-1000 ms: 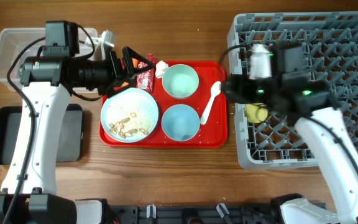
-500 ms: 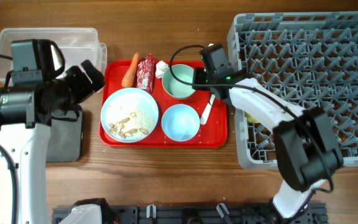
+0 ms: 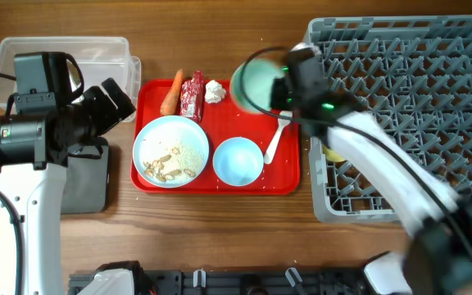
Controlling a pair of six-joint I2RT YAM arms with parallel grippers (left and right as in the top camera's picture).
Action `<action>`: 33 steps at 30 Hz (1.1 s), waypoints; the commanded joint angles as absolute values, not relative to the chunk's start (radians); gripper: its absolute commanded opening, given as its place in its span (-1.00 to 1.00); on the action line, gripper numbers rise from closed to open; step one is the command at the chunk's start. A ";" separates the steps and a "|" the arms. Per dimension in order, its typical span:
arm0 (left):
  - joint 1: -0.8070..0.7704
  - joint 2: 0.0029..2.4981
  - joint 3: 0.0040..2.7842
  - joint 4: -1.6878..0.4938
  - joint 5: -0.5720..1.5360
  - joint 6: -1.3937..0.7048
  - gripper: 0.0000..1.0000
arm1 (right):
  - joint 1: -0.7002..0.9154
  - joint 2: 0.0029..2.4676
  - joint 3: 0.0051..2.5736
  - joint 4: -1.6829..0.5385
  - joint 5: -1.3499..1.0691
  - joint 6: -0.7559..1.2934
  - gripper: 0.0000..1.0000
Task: Sort waste into correct bins and load items into the dishwasher rack
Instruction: 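Grasp the mint green bowl with the right gripper, then carry the mint bowl to the rack's back and release it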
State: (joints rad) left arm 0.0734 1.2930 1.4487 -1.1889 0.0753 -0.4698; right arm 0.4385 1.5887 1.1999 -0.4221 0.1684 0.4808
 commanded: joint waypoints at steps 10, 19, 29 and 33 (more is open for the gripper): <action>0.077 1.295 1.457 -1.187 0.062 -0.479 1.00 | 0.212 1.503 1.184 -0.469 1.150 0.171 -0.92; 0.077 1.295 1.457 -1.187 0.062 -0.479 1.00 | 0.088 1.769 1.184 0.012 1.254 -0.392 -0.91; 0.077 1.294 1.457 -1.187 0.062 -0.479 1.00 | 0.146 1.915 1.184 0.171 1.260 -0.625 -0.89; 0.077 1.294 1.457 -1.187 0.062 -0.479 1.00 | 0.233 1.913 1.185 0.199 1.271 -0.625 0.24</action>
State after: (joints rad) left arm 0.0734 1.2930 1.4487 -1.1892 0.0753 -0.4698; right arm 0.1734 1.8935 1.1805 0.1768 1.2514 -0.6060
